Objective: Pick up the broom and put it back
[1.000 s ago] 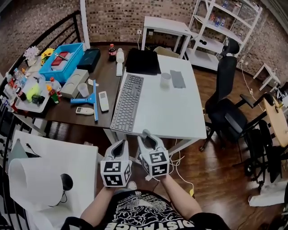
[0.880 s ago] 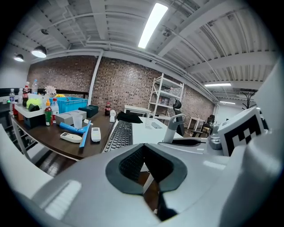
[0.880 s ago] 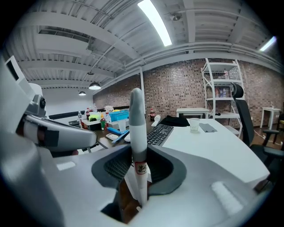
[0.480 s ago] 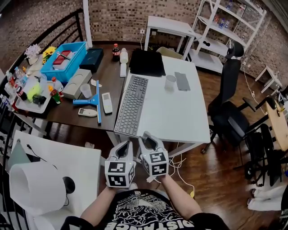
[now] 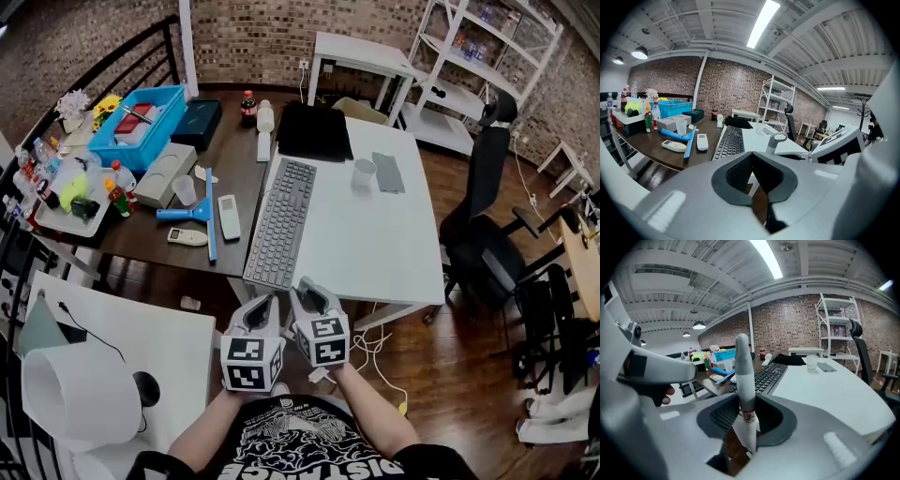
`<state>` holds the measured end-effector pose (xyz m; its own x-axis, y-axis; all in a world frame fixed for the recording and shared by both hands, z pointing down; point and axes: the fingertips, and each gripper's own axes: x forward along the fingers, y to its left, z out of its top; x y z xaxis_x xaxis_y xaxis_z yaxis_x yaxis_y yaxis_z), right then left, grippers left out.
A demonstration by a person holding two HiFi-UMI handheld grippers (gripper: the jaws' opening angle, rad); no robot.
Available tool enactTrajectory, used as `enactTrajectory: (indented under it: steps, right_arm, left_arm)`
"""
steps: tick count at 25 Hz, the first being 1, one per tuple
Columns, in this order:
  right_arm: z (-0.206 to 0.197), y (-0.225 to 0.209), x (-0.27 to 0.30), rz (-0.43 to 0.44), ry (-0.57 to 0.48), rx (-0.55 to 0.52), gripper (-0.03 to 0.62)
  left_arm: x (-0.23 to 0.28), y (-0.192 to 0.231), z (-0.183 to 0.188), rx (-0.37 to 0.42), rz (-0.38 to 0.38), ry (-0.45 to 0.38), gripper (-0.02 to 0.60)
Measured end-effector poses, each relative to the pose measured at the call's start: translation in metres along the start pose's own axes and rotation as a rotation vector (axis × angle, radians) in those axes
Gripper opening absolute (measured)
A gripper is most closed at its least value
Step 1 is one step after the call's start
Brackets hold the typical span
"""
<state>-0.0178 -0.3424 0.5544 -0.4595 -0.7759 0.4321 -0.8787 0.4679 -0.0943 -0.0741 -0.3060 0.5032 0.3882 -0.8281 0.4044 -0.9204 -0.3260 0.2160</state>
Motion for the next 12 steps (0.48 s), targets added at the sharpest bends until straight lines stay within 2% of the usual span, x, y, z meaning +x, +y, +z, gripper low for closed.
enactTrajectory:
  steps: [12]
  right_arm:
    - [0.004, 0.001, 0.019, 0.009, -0.001, -0.013, 0.100]
  left_arm:
    - [0.006, 0.008, 0.000, -0.001, 0.005, 0.008, 0.003]
